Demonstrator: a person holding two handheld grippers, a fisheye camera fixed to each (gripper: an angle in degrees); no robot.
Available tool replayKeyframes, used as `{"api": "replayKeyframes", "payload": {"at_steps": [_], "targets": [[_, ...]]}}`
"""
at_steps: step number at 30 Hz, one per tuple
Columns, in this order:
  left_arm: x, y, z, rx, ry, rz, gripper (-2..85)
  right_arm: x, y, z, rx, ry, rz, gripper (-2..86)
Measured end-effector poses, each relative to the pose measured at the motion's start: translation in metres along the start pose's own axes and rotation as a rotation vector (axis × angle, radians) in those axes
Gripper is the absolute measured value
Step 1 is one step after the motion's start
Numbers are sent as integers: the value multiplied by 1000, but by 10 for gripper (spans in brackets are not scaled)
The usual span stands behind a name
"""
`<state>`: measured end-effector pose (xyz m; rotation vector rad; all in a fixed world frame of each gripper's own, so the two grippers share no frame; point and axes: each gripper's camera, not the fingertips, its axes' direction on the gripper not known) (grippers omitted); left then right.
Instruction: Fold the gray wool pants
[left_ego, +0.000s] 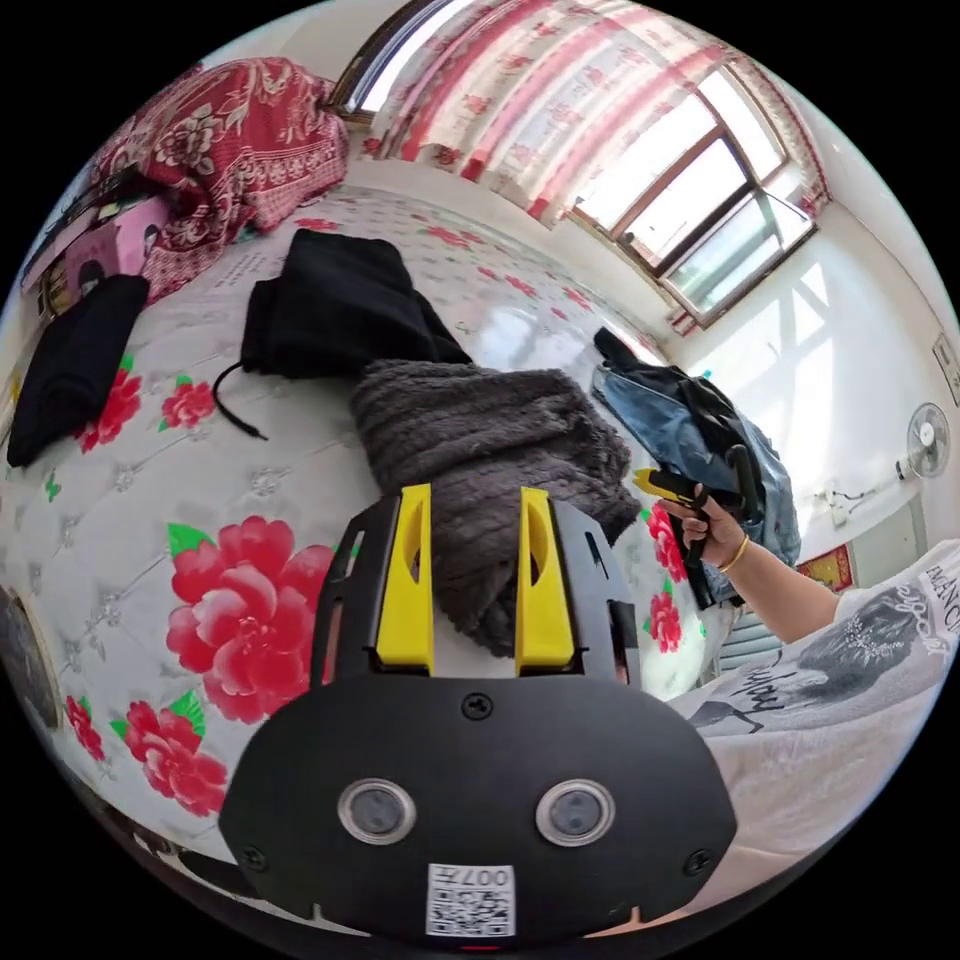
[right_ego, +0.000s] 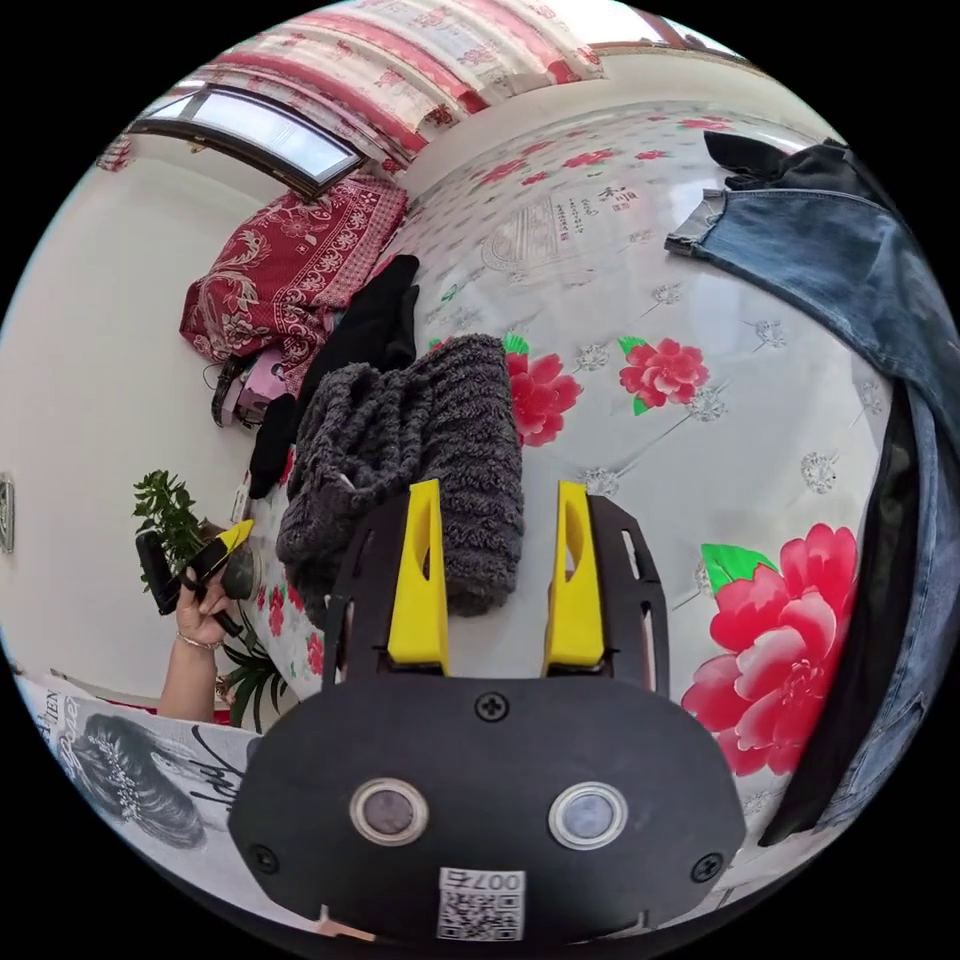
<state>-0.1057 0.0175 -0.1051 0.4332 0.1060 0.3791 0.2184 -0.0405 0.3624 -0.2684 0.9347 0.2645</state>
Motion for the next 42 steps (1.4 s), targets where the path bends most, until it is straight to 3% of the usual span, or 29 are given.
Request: {"api": "replayKeyframes", "payload": {"at_steps": [8, 10, 13, 16, 24, 27, 30, 33, 36, 39, 42], "targets": [[-61, -30, 109, -224, 160, -117, 141, -9, -52, 62, -223, 87, -20, 81], [-71, -32, 116, -197, 222, -164, 110, -15, -61, 75, -319, 53, -33, 63], [-69, -29, 98, -130, 312, -170, 60, -43, -74, 66, -314, 138, -159, 38], [-49, -19, 60, -3, 374, -143, 52, -86, -92, 27, -192, 118, -317, 19], [21, -60, -32, 414, 221, 0, 53, -262, -197, -56, 143, 188, -791, 11], [34, -90, -44, 550, 45, 22, 61, -318, -248, -57, 219, 176, -846, 22], [10, -125, -8, 493, -60, -67, 83, -341, -293, -32, 277, 279, -729, 33], [-28, -131, 52, 254, -119, -170, 91, -309, -293, 17, 170, 256, -630, 42], [-51, -84, 87, 180, -79, -227, 87, -227, -233, 89, -75, 155, -526, 48], [-58, -34, 104, 113, -78, -266, 84, -140, -130, 134, -252, 218, -457, 51], [-62, -8, 106, 90, -107, -287, 83, -85, -58, 130, -307, 178, -349, 55]]}}
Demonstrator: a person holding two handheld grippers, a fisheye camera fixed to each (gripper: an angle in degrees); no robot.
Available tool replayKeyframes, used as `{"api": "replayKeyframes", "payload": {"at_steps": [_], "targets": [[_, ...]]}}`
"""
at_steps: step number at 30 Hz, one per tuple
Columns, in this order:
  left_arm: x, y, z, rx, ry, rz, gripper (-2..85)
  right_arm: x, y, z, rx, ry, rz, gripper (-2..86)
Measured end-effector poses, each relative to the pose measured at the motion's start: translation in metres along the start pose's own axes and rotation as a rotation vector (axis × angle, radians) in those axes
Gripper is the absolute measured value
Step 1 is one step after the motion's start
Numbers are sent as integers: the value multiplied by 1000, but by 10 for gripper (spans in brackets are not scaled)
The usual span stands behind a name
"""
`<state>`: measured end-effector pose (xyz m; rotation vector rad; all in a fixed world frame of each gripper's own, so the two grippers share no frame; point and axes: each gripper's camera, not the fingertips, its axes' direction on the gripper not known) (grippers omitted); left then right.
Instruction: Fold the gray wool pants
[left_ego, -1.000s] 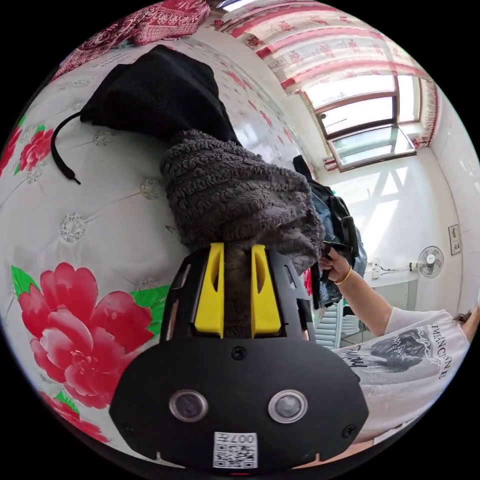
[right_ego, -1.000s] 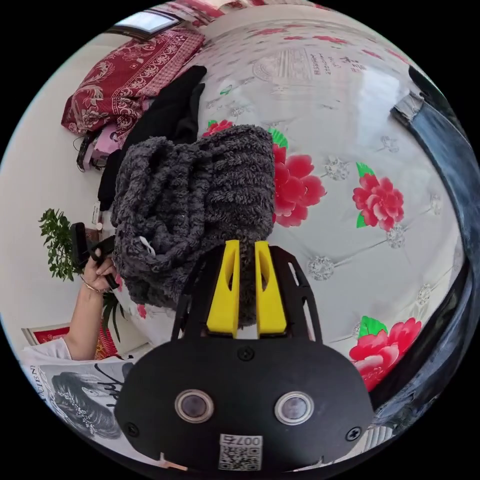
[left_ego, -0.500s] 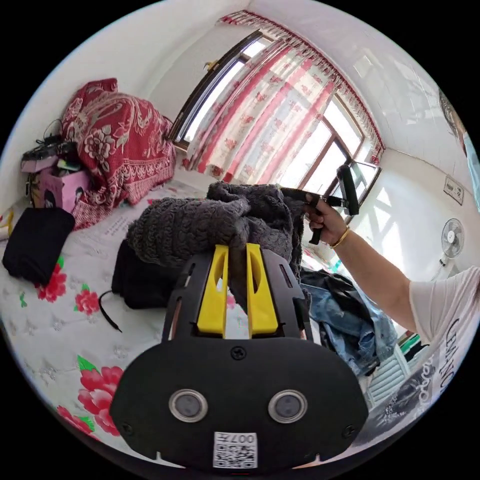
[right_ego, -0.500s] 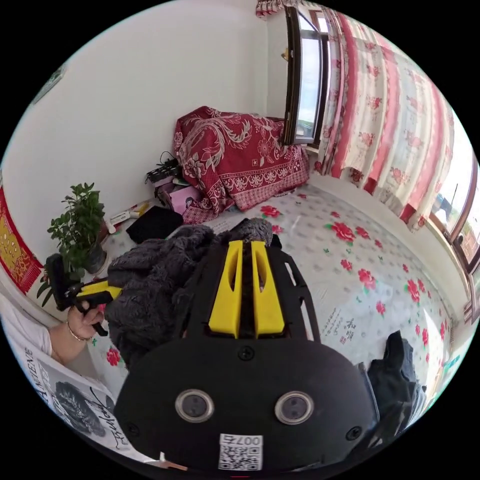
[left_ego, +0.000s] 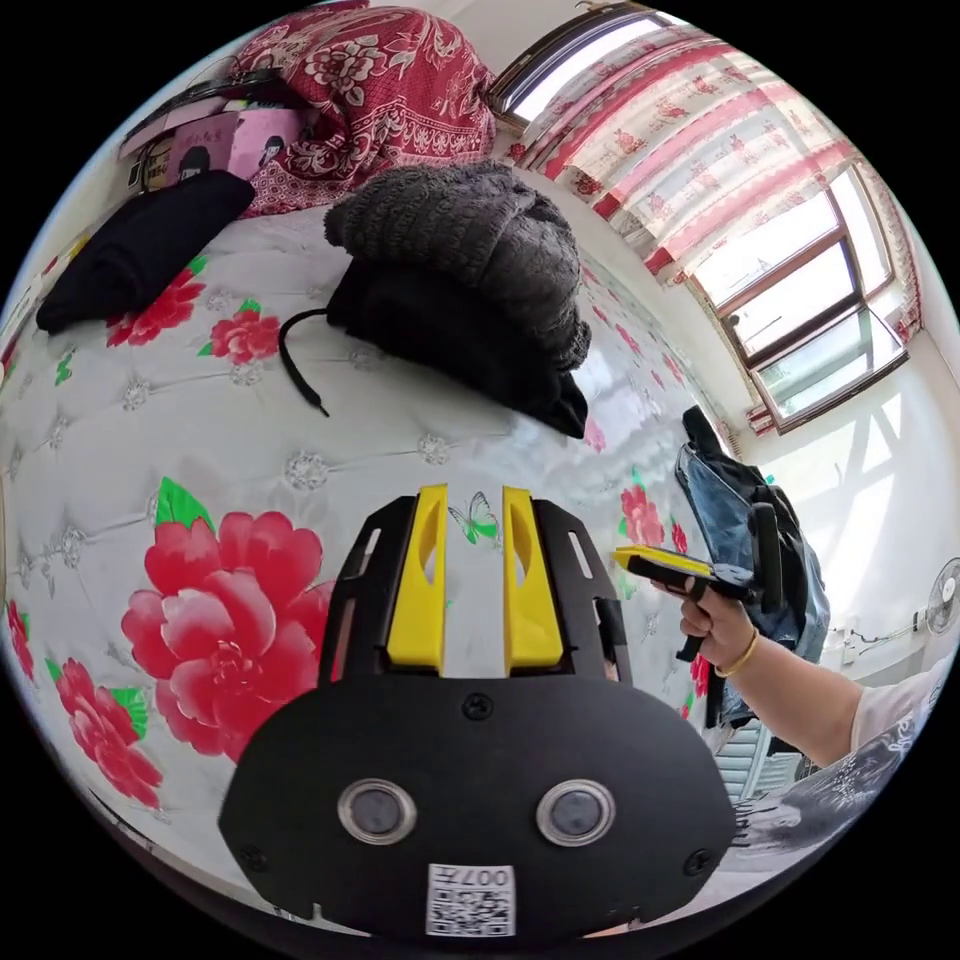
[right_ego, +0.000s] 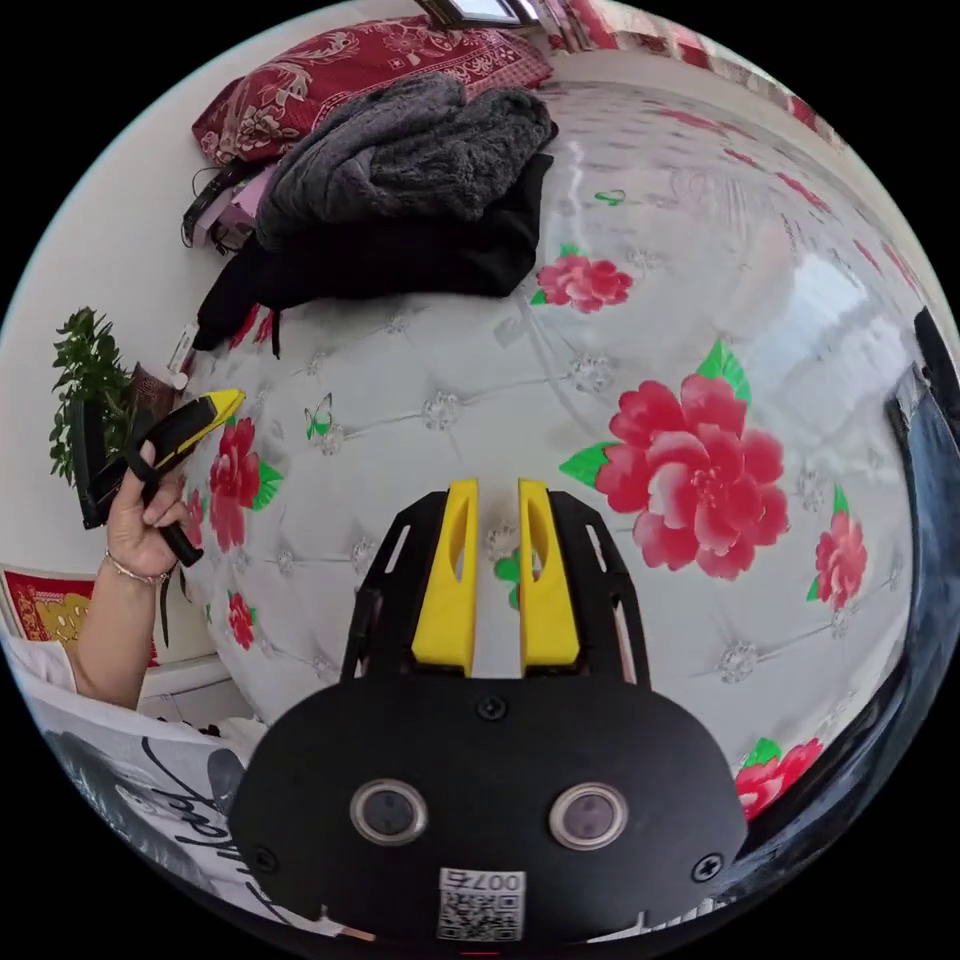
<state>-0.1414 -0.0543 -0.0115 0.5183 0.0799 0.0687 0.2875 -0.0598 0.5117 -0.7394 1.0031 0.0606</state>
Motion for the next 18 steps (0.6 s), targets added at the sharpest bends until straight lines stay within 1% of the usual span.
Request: {"api": "replayKeyframes", "payload": {"at_steps": [1, 2, 4, 6, 9, 13, 16, 18], "targets": [[-1, -1, -1, 4, -8, 4, 83, 3, 6, -2, 7, -21, 13, 56], [-1, -8, -5, 23, -29, 25, 84, 3, 9, -14, 57, -48, 7, 57], [1, -30, -11, 64, -69, 60, 88, -6, -6, -41, 149, -47, -60, 59], [6, -69, -20, 125, -107, 119, 100, -29, -40, -81, 264, -46, -186, 64], [5, -117, -19, 159, -179, 158, 111, -58, -86, -108, 361, -75, -283, 71], [-1, -158, 0, 124, -232, 184, 109, -90, -130, -85, 330, -81, -323, 71], [-9, -182, 32, 47, -269, 177, 77, -104, -154, -47, 237, -87, -288, 52], [-10, -199, 46, 7, -277, 201, 34, -105, -159, -35, 231, 18, -273, 25]]}}
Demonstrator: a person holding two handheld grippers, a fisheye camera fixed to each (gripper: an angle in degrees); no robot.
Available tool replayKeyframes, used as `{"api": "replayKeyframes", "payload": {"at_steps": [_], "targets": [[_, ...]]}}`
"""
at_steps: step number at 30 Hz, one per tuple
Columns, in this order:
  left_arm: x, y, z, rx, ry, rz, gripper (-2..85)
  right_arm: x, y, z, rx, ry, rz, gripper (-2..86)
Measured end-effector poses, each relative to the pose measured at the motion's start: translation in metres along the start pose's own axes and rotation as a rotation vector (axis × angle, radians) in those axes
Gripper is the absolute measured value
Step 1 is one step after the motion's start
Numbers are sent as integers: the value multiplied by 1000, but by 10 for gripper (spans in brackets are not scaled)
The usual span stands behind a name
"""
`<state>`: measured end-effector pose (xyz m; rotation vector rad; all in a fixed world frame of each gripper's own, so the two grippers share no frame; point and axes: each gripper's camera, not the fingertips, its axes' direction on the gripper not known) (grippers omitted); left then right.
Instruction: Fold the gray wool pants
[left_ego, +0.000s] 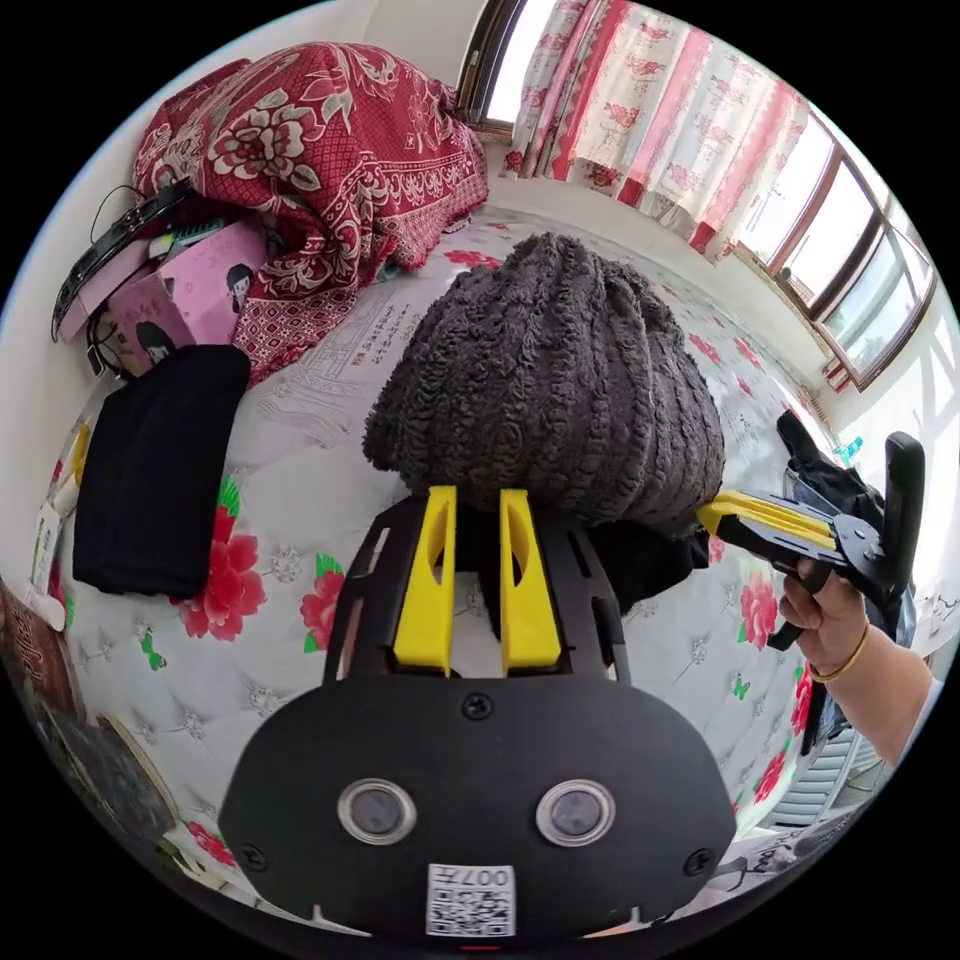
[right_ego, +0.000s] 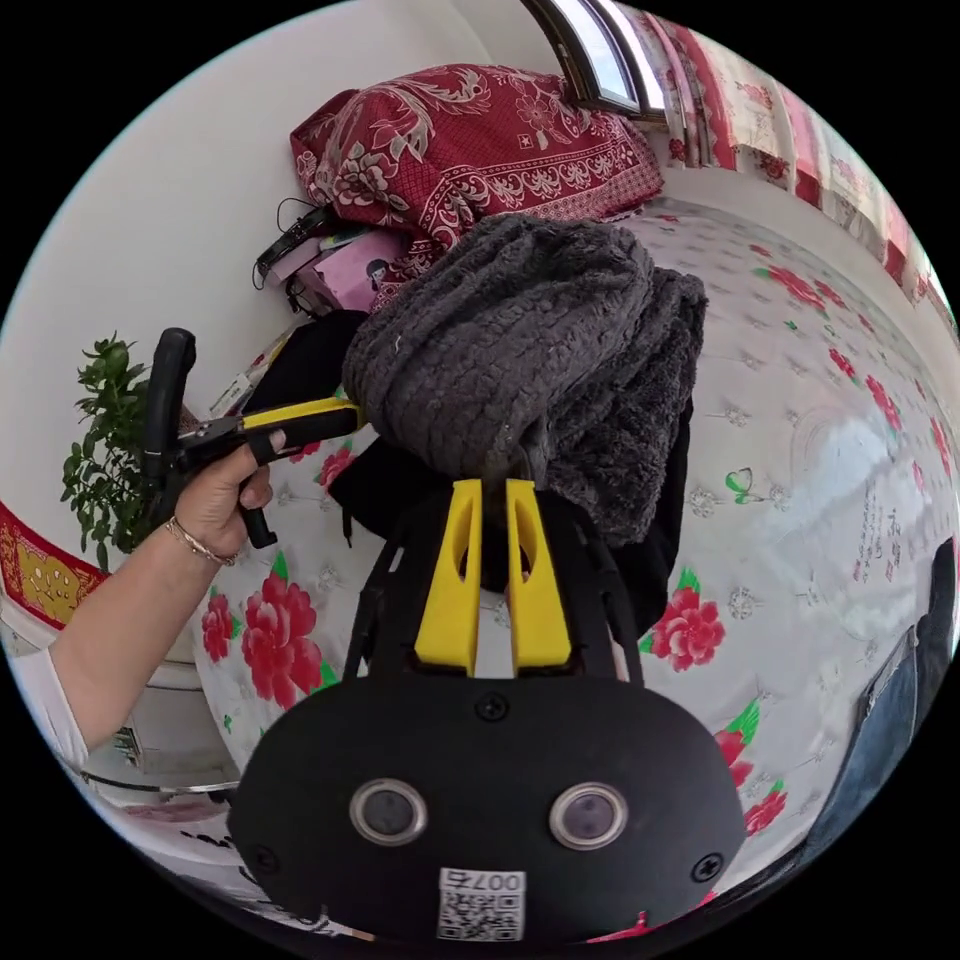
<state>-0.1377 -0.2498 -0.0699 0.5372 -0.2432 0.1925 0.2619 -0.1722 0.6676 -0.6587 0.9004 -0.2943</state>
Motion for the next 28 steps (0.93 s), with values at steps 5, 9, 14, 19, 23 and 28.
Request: {"api": "replayKeyframes", "payload": {"at_steps": [5, 9, 14, 19, 23, 28], "targets": [[-12, -20, -17, 34, 30, 68, -3, 13, 27, -49, 131, 41, -100, 3], [-15, -9, -13, 15, 140, 69, 20, 35, 54, -45, 43, 0, -16, 4], [2, 47, -36, 38, 57, 46, 62, 40, 120, -74, 125, -65, 140, 31], [41, 165, -49, -77, 13, 36, 73, 39, 241, -104, 51, 0, 290, 61], [105, 269, -33, -339, 61, 81, 63, 54, 343, -176, 81, 227, 500, 73], [171, 312, -41, -441, 47, 276, 48, 60, 428, -297, 198, 696, 626, 87]]}}
